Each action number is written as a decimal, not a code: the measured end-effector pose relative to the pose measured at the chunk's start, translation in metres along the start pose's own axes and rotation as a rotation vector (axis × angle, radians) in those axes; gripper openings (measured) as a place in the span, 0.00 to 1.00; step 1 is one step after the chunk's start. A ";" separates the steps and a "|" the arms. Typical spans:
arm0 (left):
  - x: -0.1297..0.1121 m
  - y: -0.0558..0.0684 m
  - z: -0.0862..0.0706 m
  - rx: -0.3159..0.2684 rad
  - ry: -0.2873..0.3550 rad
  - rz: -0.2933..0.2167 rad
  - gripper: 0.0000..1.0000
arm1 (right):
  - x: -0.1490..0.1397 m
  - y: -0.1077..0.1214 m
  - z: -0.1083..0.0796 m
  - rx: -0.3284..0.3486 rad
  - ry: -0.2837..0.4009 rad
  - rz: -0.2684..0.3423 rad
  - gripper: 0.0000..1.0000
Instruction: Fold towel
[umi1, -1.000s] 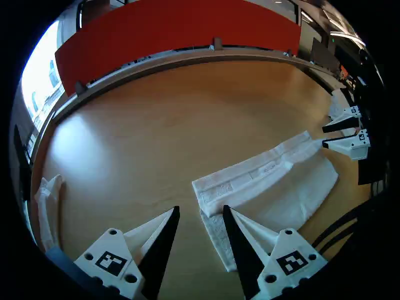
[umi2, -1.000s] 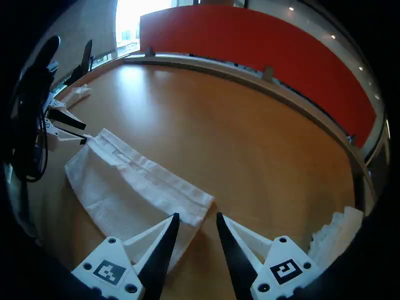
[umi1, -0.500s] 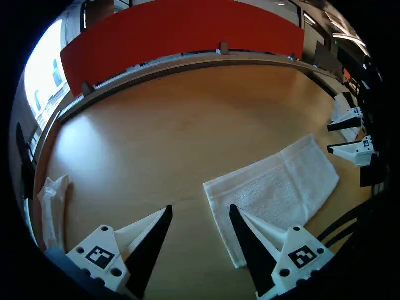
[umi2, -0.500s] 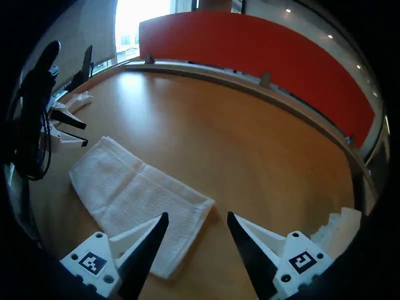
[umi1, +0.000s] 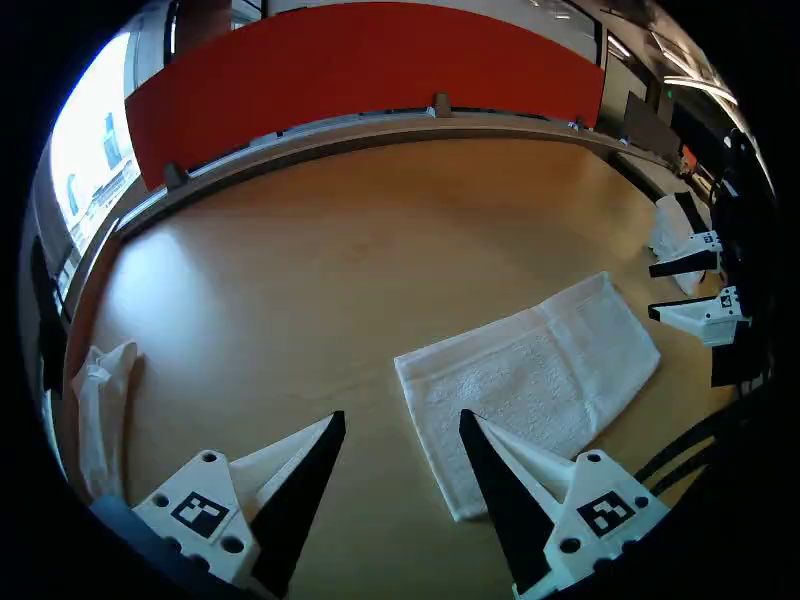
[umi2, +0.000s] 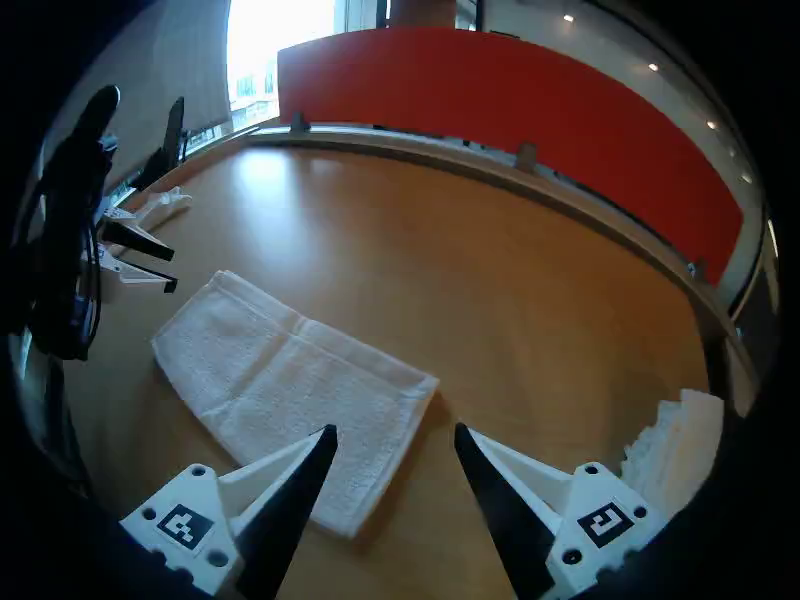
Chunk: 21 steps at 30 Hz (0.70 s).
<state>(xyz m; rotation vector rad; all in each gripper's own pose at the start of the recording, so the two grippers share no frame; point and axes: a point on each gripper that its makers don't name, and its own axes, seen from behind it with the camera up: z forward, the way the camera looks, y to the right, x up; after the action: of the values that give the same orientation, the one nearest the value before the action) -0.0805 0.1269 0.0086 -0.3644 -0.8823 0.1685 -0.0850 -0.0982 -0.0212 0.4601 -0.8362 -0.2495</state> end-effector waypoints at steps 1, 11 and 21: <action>-0.001 0.000 -0.002 0.001 0.000 0.000 0.84 | -0.001 -0.001 -0.001 0.000 0.000 0.000 0.91; -0.020 0.003 -0.020 0.010 0.006 -0.028 0.84 | -0.010 -0.010 -0.016 -0.002 0.006 0.020 0.91; -0.044 0.013 -0.034 0.007 -0.006 -0.042 0.84 | -0.029 -0.020 -0.035 -0.006 0.007 0.028 0.91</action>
<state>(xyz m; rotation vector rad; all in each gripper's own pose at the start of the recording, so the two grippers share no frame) -0.0816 0.1177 -0.0476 -0.3384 -0.8942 0.1339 -0.0776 -0.0944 -0.0704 0.4435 -0.8343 -0.2247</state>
